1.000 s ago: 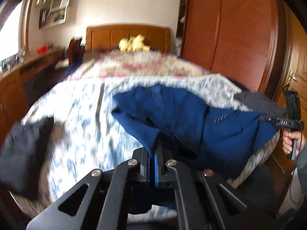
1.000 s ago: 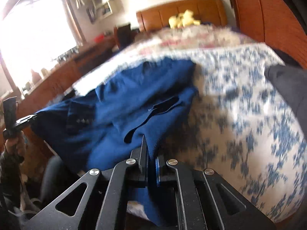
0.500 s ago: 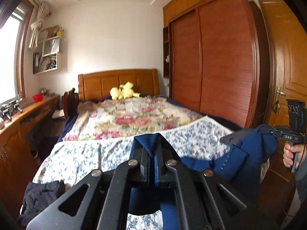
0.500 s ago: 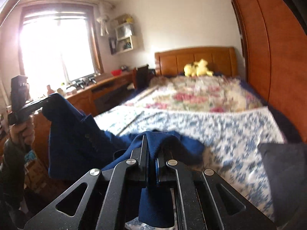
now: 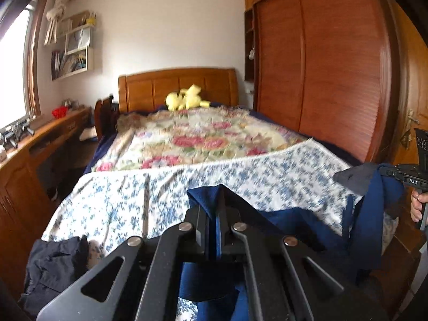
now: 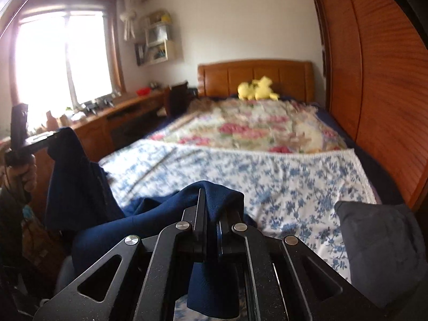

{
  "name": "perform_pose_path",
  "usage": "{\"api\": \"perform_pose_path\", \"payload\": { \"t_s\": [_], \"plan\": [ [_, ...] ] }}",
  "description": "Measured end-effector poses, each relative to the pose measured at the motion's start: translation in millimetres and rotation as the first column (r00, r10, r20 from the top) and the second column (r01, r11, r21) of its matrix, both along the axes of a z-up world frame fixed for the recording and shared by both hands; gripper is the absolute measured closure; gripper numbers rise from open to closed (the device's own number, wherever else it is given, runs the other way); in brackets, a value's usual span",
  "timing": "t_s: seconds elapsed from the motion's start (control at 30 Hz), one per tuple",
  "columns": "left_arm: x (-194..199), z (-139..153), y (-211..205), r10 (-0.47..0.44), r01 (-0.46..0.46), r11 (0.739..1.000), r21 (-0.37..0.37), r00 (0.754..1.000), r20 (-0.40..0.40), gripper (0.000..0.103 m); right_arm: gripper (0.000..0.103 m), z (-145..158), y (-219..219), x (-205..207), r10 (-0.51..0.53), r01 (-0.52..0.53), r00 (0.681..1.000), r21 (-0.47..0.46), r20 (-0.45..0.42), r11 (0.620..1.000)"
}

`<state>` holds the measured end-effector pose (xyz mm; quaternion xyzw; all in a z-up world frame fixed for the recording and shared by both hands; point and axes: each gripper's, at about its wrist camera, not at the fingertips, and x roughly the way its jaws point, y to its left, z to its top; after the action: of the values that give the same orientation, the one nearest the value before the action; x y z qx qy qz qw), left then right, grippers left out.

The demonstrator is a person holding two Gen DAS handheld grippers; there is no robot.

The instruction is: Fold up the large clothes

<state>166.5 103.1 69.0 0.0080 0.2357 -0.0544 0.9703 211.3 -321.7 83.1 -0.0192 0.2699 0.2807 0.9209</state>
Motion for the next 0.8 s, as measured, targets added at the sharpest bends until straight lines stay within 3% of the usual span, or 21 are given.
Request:
{"api": "perform_pose_path", "payload": {
  "t_s": [0.33, 0.43, 0.47, 0.6, 0.8],
  "plan": [
    [64.2, -80.2, -2.1, 0.036, -0.034, 0.999, 0.015, 0.989, -0.146, 0.099, 0.101, -103.3, 43.7, 111.6, -0.048, 0.035, 0.995, -0.147, -0.089, 0.989],
    [62.9, -97.5, -1.3, 0.041, -0.039, 0.999, 0.016, 0.986, -0.163, 0.091, 0.098, -131.6, 51.8, 127.0, -0.077, 0.052, 0.990, -0.204, -0.116, 0.978],
    [60.0, -99.8, 0.2, 0.039, -0.037, 0.999, 0.013, 0.986, -0.162, 0.084, 0.095, -138.8, 52.8, 129.2, -0.083, 0.054, 0.989, -0.220, -0.122, 0.974],
    [41.5, -106.8, 0.9, 0.039, -0.036, 0.999, 0.023, 0.990, -0.138, 0.067, 0.053, -154.0, 56.7, 127.5, -0.106, 0.076, 0.988, -0.256, -0.109, 0.964],
    [20.6, -118.3, 0.7, 0.031, -0.029, 0.999, 0.019, 0.996, -0.088, 0.051, 0.048, -150.1, 72.1, 106.5, -0.102, 0.086, 0.994, -0.289, -0.042, 0.954]
  ]
}}
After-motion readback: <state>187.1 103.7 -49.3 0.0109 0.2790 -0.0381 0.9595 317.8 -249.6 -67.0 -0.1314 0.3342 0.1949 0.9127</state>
